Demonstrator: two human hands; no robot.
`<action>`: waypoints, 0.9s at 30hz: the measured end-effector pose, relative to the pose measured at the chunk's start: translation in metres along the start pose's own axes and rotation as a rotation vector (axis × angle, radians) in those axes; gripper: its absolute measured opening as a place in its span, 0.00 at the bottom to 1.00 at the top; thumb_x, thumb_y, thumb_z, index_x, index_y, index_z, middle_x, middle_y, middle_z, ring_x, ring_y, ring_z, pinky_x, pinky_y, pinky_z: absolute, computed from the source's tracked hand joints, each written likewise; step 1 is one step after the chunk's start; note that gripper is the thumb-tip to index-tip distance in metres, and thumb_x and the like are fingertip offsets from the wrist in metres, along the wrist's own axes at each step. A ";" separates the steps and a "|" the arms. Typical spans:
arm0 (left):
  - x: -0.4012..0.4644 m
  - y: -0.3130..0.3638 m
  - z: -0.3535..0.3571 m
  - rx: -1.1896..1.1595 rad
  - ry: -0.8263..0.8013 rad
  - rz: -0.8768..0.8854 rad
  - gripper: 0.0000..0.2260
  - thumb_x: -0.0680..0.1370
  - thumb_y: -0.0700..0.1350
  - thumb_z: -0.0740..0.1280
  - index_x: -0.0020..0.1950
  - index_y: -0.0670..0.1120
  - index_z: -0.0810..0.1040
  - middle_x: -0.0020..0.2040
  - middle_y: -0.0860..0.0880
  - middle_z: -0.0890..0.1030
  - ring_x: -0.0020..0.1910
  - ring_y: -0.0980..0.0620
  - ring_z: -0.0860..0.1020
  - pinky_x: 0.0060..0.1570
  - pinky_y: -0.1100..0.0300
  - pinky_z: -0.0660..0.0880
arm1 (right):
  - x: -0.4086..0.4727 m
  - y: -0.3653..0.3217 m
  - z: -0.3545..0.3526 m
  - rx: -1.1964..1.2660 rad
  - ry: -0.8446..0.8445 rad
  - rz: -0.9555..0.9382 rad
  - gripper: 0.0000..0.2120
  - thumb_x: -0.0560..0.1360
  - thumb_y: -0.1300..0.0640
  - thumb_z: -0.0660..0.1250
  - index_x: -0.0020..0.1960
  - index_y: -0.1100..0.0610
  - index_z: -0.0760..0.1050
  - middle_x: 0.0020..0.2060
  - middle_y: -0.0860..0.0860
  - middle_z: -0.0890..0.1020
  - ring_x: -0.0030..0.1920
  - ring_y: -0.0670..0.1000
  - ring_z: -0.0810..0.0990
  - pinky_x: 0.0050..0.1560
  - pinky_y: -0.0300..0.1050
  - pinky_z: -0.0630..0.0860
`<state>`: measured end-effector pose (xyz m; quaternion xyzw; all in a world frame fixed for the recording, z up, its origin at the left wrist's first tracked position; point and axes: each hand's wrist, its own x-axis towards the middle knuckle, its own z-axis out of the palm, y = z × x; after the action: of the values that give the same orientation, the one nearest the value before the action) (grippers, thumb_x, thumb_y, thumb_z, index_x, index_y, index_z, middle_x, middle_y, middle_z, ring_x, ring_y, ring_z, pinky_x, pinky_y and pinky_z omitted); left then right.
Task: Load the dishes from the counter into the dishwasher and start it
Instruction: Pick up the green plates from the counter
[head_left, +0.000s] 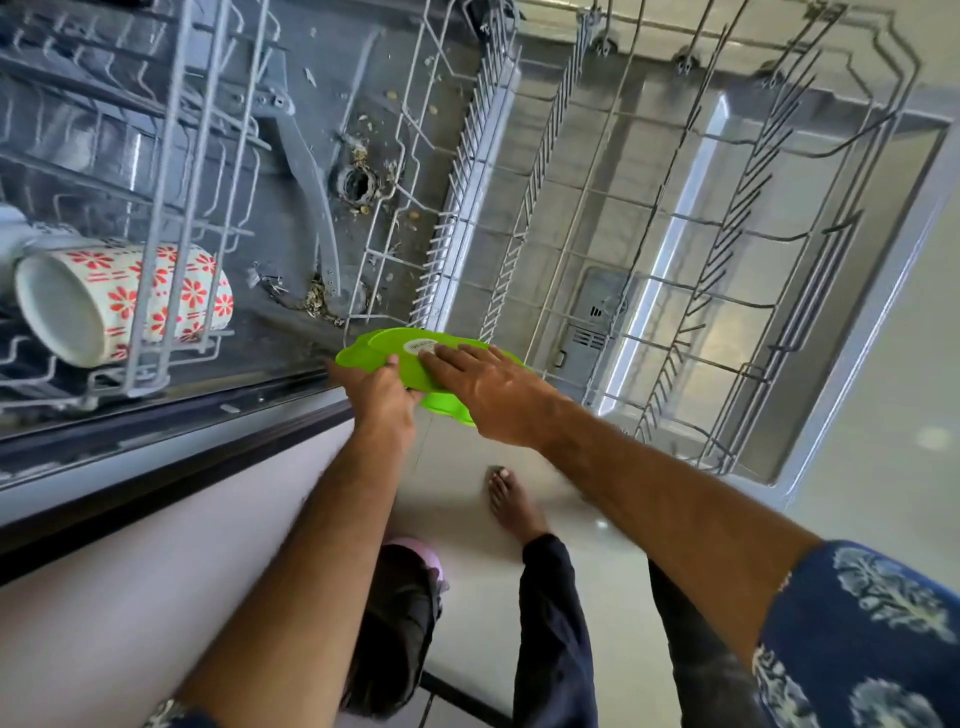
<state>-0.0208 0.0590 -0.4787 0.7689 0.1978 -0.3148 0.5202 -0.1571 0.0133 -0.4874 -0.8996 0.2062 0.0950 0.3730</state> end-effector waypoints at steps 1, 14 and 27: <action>0.001 0.000 0.001 0.002 0.008 -0.007 0.35 0.79 0.24 0.58 0.80 0.50 0.52 0.73 0.43 0.68 0.63 0.42 0.74 0.54 0.32 0.74 | 0.003 0.002 0.002 0.000 -0.005 -0.007 0.37 0.75 0.65 0.63 0.80 0.58 0.53 0.77 0.57 0.61 0.74 0.61 0.64 0.71 0.60 0.64; 0.001 0.000 -0.037 0.734 -0.274 0.073 0.08 0.83 0.34 0.55 0.60 0.42 0.61 0.39 0.38 0.75 0.23 0.46 0.80 0.21 0.52 0.77 | 0.019 0.043 0.034 0.047 -0.037 -0.074 0.36 0.76 0.62 0.68 0.80 0.58 0.56 0.75 0.62 0.64 0.74 0.64 0.66 0.69 0.62 0.67; 0.047 0.001 -0.047 1.273 -0.189 0.428 0.17 0.75 0.44 0.68 0.61 0.43 0.69 0.50 0.36 0.82 0.44 0.34 0.83 0.39 0.38 0.81 | 0.028 0.022 0.049 0.003 0.122 0.100 0.29 0.82 0.57 0.61 0.80 0.54 0.56 0.73 0.61 0.68 0.69 0.65 0.69 0.67 0.63 0.68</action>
<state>0.0265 0.1010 -0.4979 0.9166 -0.2289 -0.3261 0.0322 -0.1423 0.0255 -0.5443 -0.8918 0.2731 0.0582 0.3560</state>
